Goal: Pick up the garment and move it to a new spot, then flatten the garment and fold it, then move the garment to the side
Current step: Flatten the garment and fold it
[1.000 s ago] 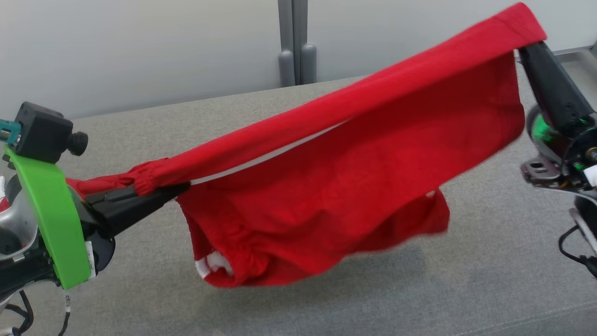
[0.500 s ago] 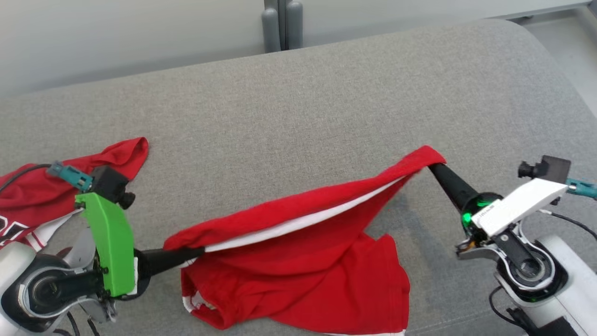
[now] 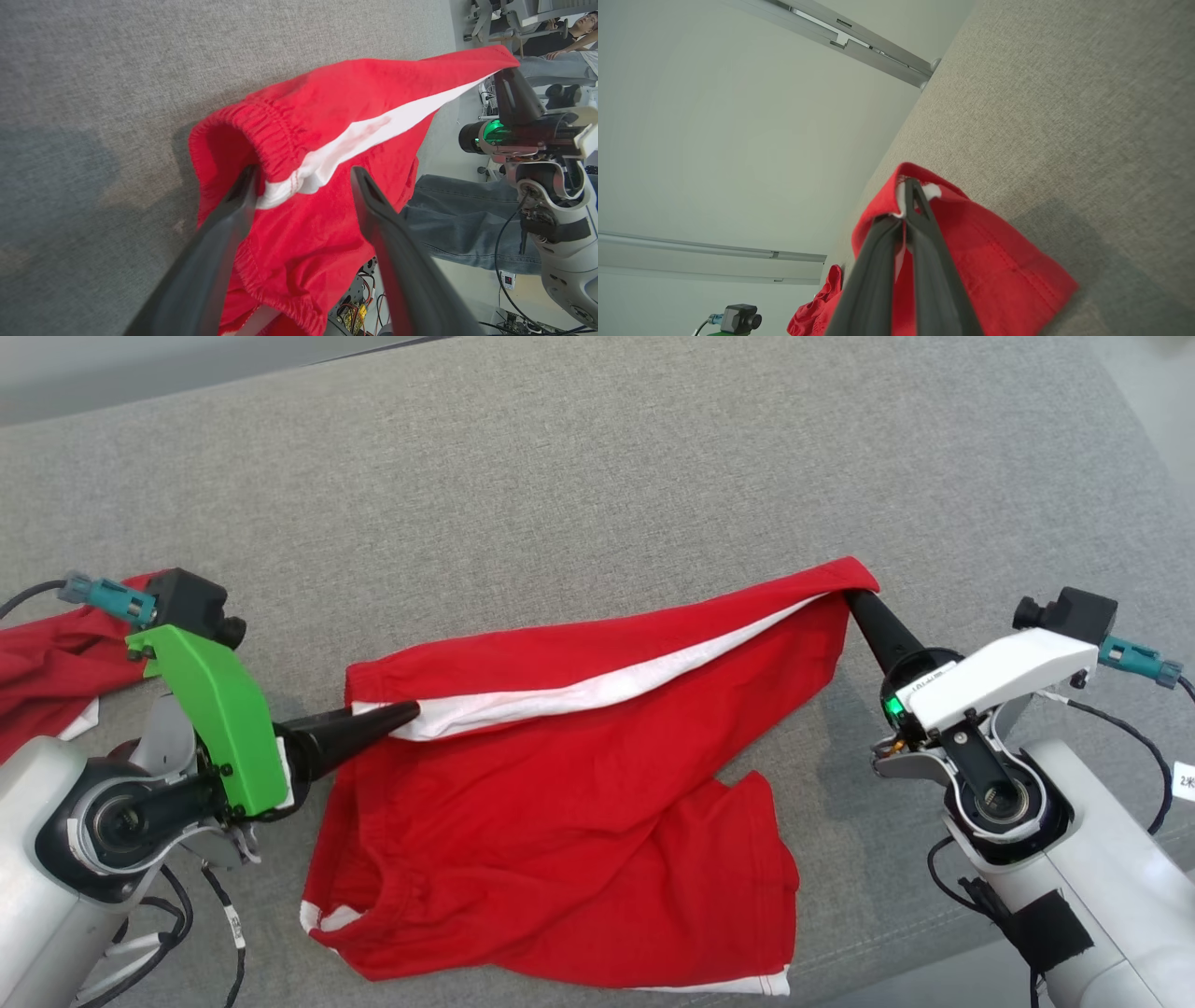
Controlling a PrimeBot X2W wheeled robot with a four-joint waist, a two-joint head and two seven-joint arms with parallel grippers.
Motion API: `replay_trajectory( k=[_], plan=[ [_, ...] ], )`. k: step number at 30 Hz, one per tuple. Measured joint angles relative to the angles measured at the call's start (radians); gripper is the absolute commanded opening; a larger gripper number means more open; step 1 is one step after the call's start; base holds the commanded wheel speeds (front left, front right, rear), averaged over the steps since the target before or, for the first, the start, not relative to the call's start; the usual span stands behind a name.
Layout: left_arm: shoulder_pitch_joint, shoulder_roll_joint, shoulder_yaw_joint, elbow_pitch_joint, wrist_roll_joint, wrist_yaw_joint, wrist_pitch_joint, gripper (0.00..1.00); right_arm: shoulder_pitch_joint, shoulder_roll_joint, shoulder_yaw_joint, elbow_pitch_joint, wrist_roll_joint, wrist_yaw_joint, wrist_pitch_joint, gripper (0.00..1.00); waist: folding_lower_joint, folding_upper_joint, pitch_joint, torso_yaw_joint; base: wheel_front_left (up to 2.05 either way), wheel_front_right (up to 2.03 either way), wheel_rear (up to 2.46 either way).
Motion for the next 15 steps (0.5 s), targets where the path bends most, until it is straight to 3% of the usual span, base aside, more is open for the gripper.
replay_trajectory(
  k=[15],
  plan=[
    [0.004, -0.042, 0.063, 0.111, 0.056, -0.058, -0.190, 1.00, -0.003, 0.057, -0.006, 0.153, -0.006, 0.010, -0.062, 0.00, 0.0000, 0.0000, -0.019, 0.074, 0.00, 0.00, 0.00]
  ],
)
